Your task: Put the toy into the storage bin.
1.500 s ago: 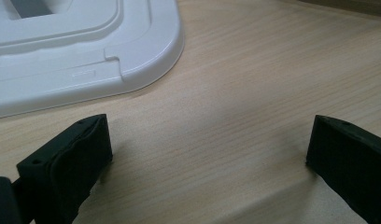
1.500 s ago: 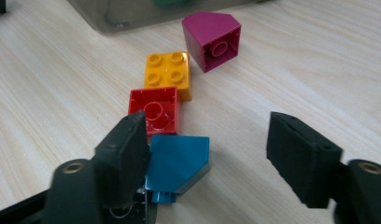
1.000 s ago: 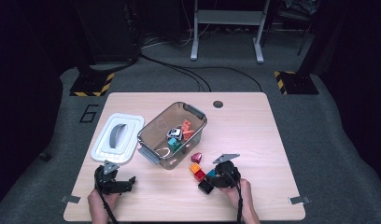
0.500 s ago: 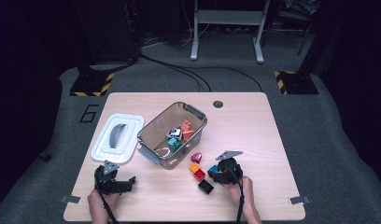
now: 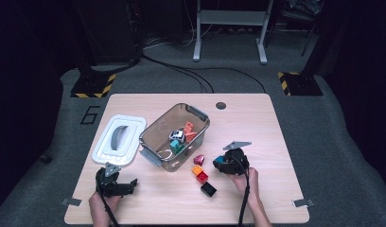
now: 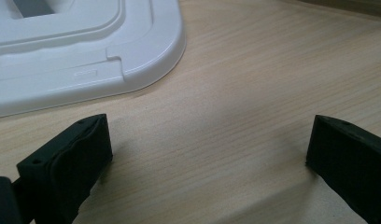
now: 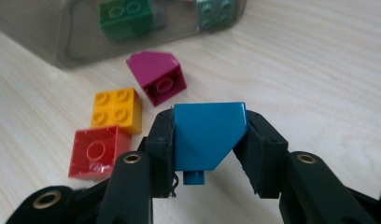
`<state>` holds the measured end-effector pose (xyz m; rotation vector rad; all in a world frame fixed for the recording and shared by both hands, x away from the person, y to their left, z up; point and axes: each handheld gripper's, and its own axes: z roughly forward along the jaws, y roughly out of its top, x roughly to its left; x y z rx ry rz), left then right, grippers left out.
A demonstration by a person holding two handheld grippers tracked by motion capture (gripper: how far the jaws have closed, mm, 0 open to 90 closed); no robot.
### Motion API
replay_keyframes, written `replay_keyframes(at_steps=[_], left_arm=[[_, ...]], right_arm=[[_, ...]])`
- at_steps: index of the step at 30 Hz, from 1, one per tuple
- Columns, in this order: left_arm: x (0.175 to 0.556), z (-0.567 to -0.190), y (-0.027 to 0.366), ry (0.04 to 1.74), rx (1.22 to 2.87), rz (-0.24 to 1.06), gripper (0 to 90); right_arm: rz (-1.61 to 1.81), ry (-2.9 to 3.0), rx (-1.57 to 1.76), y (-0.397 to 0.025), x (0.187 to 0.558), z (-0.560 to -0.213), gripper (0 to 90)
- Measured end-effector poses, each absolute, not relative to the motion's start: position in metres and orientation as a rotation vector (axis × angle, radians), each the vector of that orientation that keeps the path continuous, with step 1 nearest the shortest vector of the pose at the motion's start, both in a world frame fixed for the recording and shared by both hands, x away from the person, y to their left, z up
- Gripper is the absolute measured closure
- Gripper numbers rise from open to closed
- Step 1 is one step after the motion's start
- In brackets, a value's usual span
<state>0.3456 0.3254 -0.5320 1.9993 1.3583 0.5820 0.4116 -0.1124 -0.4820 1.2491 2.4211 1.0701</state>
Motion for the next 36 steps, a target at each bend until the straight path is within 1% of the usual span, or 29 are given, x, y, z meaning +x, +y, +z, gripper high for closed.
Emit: replay_keyframes(at_steps=[4, 36], left_arm=[[0.346, -0.532, 0.325, 1.358, 2.001, 0.581, 0.1], [0.346, -0.531, 0.326, 1.355, 2.011, 0.571, 0.1]], right_arm=[[1.071, 2.41, 1.231, -0.11, 0.42, -0.473, 58.8], [1.124, 2.335, 1.256, -0.123, 0.463, -0.435, 58.8]])
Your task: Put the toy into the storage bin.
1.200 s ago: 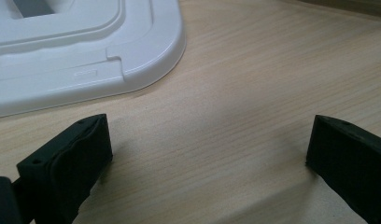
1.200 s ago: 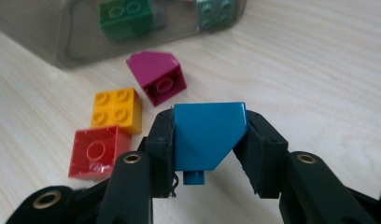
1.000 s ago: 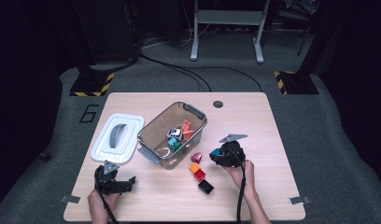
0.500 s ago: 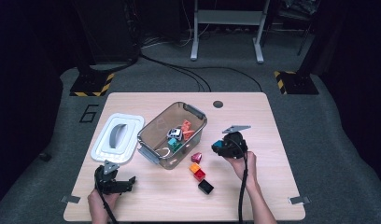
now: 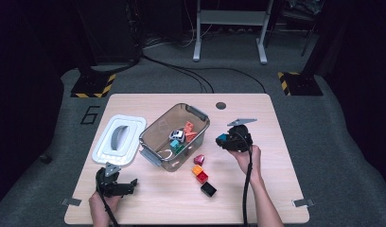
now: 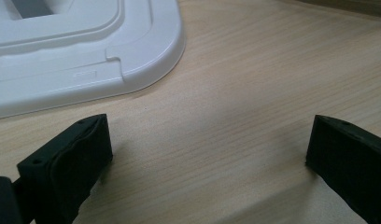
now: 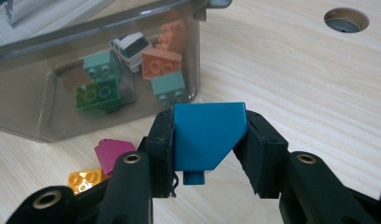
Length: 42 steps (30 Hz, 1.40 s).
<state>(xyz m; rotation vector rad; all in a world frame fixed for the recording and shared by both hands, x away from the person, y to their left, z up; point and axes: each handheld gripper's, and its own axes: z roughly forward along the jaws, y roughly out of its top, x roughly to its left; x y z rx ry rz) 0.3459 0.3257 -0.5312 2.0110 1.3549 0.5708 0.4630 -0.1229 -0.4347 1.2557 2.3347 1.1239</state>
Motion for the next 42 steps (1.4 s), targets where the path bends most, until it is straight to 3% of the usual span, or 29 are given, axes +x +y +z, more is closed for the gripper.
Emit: replay_keyframes(at_steps=[21, 42], left_arm=[[0.346, -0.531, 0.326, 1.357, 2.013, 0.568, 0.1], [0.346, -0.531, 0.326, 1.358, 2.011, 0.568, 0.1]], right_arm=[[1.107, 2.304, 1.232, -0.123, 0.479, -0.4, 58.8], [1.119, 2.303, 1.141, -0.094, 0.496, -0.361, 58.8]])
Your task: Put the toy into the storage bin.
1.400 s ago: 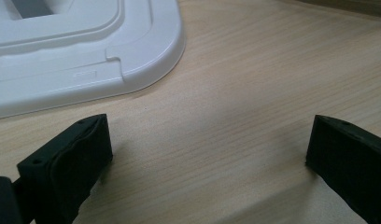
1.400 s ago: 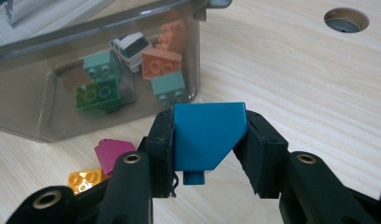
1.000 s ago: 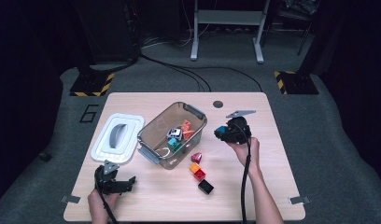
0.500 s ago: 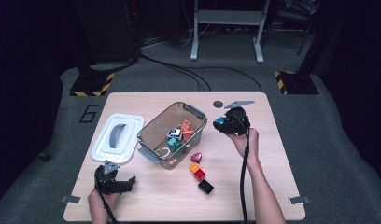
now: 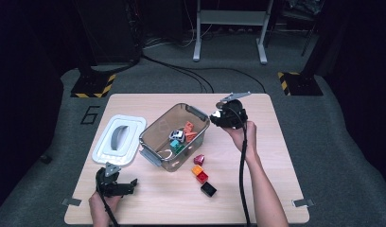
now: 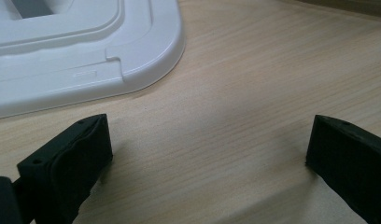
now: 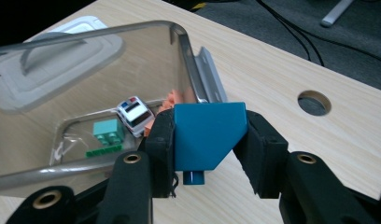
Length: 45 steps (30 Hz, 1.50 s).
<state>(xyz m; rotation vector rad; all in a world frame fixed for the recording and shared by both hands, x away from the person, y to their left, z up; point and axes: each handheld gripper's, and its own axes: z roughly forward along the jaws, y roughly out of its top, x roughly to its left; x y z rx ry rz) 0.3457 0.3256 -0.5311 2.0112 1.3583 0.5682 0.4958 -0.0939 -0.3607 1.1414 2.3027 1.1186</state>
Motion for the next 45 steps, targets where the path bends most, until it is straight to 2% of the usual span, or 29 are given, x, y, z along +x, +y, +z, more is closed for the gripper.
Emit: replay_keyframes(at_steps=[11, 24, 36, 45], left_arm=[[0.346, -0.531, 0.326, 1.357, 2.008, 0.571, 0.1], [0.346, -0.531, 0.326, 1.357, 2.013, 0.568, 0.1], [0.346, -0.531, 0.326, 1.357, 2.013, 0.568, 0.1], [0.346, -0.531, 0.326, 1.357, 2.008, 0.572, 0.1]], right_arm=[[1.109, 2.371, 1.076, -0.061, 0.503, -0.359, 58.7], [1.048, 2.49, 1.032, -0.031, 0.505, -0.38, 58.5], [0.983, 2.571, 1.039, -0.023, 0.506, -0.397, 57.3], [0.986, 2.57, 1.045, -0.026, 0.501, -0.395, 50.3]])
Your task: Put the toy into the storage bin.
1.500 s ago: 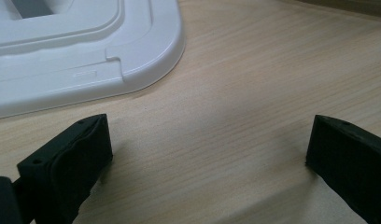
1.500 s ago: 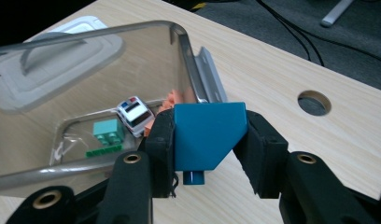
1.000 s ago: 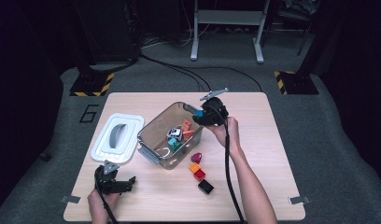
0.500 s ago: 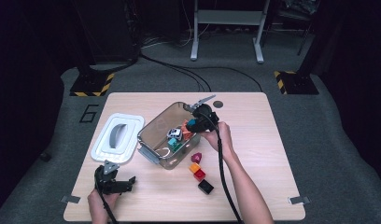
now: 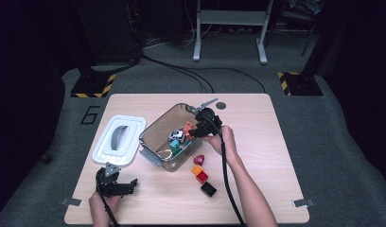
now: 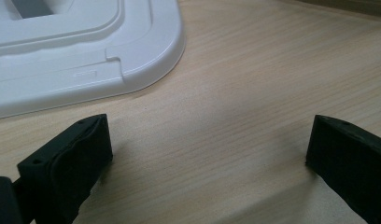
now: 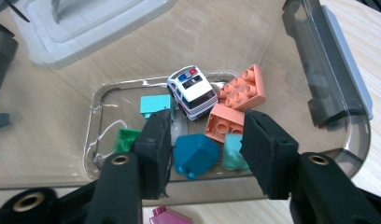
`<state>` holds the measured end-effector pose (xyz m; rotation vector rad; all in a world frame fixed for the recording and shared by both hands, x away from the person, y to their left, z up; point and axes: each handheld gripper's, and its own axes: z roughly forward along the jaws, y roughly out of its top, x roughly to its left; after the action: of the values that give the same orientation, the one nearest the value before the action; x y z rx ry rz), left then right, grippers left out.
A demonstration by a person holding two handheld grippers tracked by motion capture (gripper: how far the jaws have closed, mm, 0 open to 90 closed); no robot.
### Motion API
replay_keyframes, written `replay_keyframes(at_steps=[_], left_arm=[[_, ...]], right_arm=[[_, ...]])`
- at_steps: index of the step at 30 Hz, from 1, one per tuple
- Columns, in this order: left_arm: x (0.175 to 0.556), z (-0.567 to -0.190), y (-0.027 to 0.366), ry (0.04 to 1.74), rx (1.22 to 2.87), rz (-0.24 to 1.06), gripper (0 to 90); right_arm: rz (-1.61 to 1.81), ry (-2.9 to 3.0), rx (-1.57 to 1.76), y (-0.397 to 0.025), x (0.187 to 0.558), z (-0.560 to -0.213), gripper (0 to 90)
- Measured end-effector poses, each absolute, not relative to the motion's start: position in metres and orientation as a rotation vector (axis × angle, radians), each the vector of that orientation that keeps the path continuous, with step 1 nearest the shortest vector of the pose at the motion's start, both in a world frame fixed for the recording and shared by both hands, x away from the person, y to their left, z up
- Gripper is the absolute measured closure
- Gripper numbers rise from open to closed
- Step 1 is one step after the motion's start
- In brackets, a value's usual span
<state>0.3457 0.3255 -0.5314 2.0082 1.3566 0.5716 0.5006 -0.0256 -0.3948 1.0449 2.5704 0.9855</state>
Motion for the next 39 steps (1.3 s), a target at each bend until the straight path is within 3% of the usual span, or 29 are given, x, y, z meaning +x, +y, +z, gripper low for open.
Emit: replay_keyframes(at_steps=[2, 9, 15, 21, 39], left_arm=[[0.346, -0.532, 0.325, 1.355, 2.004, 0.574, 0.1], [0.346, -0.532, 0.325, 1.355, 2.005, 0.574, 0.1], [0.346, -0.531, 0.326, 1.356, 2.013, 0.569, 0.1], [0.346, -0.532, 0.325, 1.354, 2.005, 0.574, 0.1], [0.346, -0.531, 0.326, 1.357, 2.011, 0.57, 0.1]], right_arm=[[0.986, 2.571, 1.03, -0.027, 0.5, -0.394, 49.0], [1.056, 2.496, 1.032, -0.04, 0.484, -0.379, 29.0], [1.098, 2.459, 1.017, -0.055, 0.468, -0.373, 19.2], [1.094, 2.465, 1.022, -0.066, 0.452, -0.385, 15.3], [1.041, 2.585, 1.116, -0.09, 0.397, -0.467, 6.2]])
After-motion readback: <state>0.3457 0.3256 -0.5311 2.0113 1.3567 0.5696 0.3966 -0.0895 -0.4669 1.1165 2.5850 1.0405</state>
